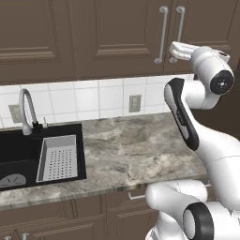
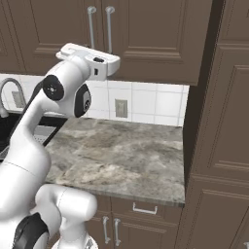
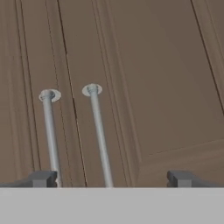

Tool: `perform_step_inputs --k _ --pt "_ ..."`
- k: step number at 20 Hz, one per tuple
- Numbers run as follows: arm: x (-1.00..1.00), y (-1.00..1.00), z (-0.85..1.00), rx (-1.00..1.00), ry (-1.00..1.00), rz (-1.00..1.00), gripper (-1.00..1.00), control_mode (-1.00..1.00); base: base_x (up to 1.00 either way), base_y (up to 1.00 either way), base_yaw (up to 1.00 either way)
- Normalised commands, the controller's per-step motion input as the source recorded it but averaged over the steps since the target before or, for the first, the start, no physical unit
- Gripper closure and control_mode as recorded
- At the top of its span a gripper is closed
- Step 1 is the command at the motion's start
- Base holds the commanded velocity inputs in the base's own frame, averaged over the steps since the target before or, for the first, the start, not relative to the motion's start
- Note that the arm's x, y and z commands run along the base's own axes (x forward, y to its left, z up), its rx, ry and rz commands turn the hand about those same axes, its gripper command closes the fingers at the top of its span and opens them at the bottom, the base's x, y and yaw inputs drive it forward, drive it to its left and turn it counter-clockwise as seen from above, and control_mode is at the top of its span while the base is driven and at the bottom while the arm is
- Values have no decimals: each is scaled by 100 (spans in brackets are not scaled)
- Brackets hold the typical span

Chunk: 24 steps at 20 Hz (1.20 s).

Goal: Move the mustard and syrup bottle from the cabinet to the dining counter.

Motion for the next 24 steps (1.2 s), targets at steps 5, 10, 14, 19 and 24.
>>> perform_step_inputs --k 5,10,14,19,24 --pt "55 -12 0 3 0 0 -100 -100 0 0 0" --pt "49 -8 0 2 -2 1 -100 -100 0 0 0" --pt "52 -9 0 1 -3 0 -100 -100 0 0 0" --pt "53 -11 0 0 -4 0 -100 -100 0 0 0" --pt "51 -12 0 0 -5 0 -100 -100 0 0 0"
